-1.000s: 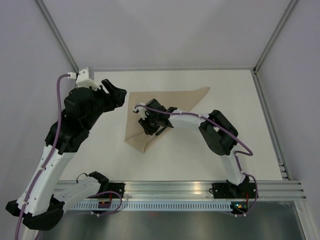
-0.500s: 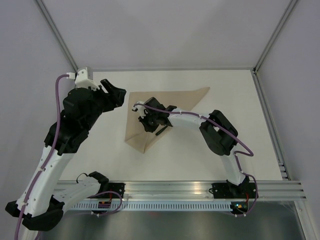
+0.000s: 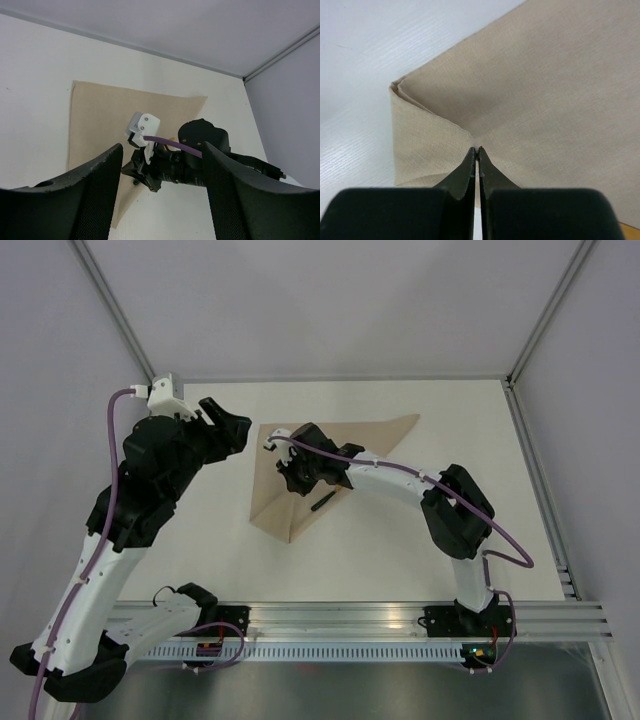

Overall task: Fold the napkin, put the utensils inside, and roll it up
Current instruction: Fold the napkin

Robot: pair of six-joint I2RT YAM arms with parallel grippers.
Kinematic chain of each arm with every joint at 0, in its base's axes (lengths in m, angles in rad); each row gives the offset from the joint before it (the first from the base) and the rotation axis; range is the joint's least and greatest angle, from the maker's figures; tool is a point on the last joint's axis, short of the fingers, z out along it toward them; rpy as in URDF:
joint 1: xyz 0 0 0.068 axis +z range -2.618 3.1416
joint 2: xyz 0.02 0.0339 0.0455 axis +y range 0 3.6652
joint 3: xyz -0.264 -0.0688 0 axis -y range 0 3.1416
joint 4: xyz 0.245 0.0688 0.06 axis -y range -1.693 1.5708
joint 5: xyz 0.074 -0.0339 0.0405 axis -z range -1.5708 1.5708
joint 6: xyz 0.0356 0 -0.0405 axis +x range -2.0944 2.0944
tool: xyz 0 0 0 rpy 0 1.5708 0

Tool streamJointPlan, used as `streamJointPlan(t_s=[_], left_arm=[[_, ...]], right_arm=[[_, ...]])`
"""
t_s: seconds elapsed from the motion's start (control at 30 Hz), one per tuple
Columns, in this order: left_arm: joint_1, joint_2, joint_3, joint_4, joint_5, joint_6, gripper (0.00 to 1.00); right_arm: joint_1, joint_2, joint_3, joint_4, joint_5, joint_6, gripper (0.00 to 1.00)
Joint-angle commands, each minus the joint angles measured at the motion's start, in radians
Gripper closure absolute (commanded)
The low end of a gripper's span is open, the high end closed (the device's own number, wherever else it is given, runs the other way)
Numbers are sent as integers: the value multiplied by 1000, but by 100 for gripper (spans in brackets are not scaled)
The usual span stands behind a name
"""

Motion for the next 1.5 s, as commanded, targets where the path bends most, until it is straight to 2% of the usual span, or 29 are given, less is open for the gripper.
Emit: streamJointPlan(t_s=[0.0,0.23,0.77,1.13,1.47], left_arm=[[0,-12,42,29,2,-18,30],[0,2,46,35,18,-18,30],[0,62,48,83,67,-21,30],[0,100,51,98,87,-21,30],[0,129,45,111,100,-23,31]], right_arm=[[-8,-77,32,-25,37,21,96],[-51,-143,13,-36,70,3,98],[-244,-281,-79,-40,75,-60,98],[-364,-270,-129,-10,60,-94,98],[-414,-224,-169,24,58,-115,98]])
